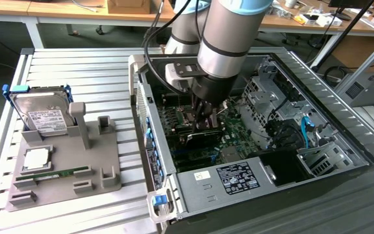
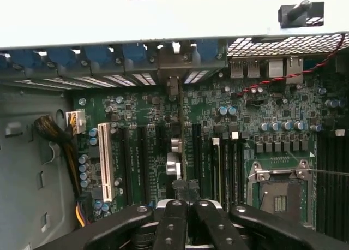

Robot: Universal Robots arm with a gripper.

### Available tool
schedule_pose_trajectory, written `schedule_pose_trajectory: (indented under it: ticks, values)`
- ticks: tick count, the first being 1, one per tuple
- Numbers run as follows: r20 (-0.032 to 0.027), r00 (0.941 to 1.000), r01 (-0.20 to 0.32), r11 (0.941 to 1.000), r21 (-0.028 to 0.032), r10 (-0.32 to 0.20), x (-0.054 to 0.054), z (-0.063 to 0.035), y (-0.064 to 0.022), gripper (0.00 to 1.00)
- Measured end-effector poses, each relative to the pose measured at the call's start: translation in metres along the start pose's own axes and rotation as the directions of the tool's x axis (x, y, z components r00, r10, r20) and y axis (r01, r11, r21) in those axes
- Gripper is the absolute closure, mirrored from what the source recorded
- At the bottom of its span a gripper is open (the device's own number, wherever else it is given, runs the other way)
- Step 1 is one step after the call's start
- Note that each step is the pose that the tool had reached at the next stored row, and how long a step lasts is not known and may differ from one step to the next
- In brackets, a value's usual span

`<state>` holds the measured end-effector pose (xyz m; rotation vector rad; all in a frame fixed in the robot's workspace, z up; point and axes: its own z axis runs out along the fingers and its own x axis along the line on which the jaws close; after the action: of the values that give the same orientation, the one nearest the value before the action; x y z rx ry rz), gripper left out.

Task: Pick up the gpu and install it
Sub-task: 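Press down on the gpu until it lock into place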

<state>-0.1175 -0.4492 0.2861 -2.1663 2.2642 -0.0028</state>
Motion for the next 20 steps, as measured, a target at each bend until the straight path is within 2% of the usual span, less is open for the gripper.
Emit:
schedule_pose_trajectory:
  ticks: [3,20]
  values:
    - [0.0,1.0,0.0,1.0,0.0,0.0,-0.0037,0.0006,0.0005,0.89]
    - [-0.0018,1.0,0.0,1.0,-0.0001,0.0,-0.0035,0.0094,0.0015,0.89]
